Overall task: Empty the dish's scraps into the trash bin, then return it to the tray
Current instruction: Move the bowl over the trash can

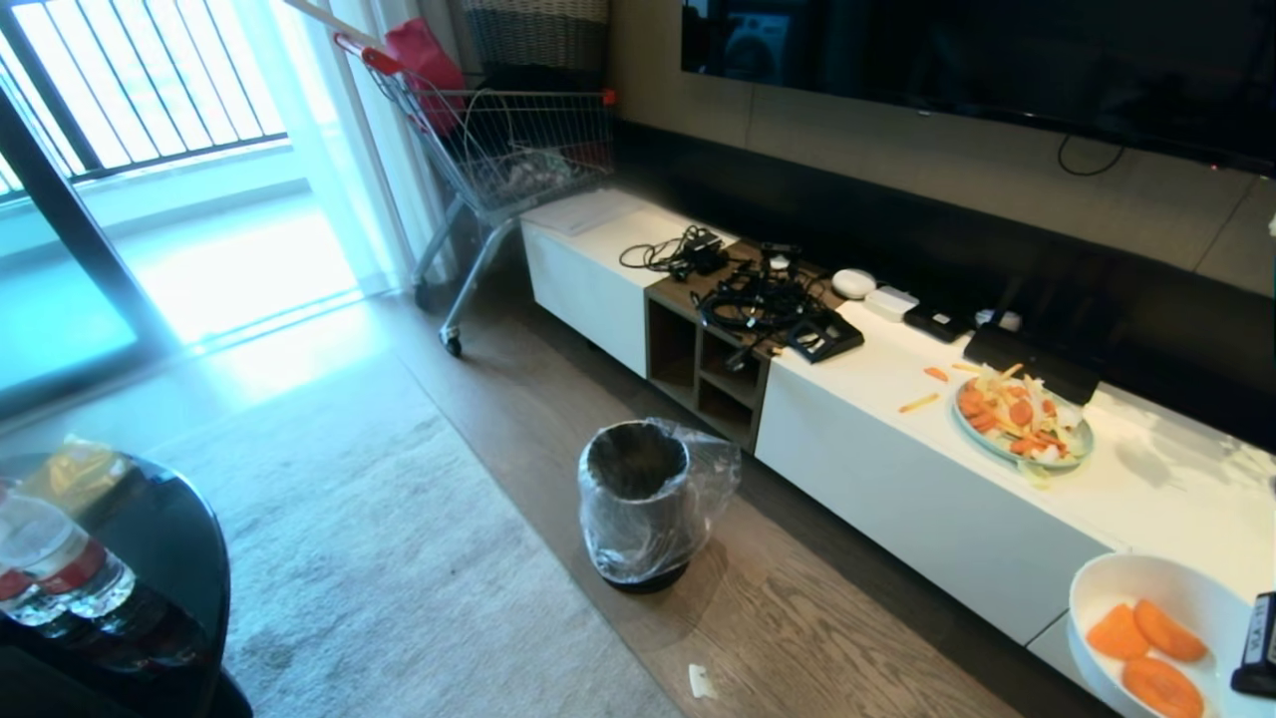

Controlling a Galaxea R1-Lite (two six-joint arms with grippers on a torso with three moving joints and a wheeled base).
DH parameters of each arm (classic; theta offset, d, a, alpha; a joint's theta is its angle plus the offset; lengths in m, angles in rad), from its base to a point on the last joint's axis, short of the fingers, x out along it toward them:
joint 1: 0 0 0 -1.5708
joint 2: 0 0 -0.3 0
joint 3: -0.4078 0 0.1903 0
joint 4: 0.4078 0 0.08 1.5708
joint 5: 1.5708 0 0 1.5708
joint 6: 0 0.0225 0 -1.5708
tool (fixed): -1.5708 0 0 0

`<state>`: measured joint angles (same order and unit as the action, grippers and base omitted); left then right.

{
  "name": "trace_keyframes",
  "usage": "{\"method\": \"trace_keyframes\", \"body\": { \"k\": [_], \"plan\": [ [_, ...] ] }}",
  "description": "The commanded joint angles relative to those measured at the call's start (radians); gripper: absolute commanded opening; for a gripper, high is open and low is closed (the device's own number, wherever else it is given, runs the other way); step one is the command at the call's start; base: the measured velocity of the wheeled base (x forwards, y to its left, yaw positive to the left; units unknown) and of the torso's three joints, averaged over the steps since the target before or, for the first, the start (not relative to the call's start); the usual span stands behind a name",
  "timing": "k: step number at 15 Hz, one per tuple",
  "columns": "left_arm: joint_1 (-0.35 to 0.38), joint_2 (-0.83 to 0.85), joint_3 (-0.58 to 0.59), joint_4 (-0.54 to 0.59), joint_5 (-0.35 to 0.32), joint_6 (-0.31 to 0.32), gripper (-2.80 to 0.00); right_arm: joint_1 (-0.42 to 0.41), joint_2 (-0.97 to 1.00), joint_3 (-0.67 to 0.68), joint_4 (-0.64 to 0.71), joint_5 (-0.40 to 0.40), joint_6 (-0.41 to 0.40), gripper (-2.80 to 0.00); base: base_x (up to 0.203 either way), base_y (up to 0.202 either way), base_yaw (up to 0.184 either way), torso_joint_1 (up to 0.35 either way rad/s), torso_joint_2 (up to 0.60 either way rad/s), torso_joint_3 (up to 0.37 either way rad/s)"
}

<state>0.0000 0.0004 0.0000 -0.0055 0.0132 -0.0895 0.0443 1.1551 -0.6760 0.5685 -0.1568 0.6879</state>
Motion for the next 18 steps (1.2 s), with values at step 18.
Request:
{"method": "trace_keyframes", "body": {
  "k": [18],
  "plan": [
    [0.0, 0.0, 0.0, -0.001, 0.001, -0.001, -2.8, 0.001, 0.001, -0.019, 0.001, -0.006, -0.031, -2.8, 0.037, 0.0, 0.0, 0.001, 0.0, 0.001]
  ]
}}
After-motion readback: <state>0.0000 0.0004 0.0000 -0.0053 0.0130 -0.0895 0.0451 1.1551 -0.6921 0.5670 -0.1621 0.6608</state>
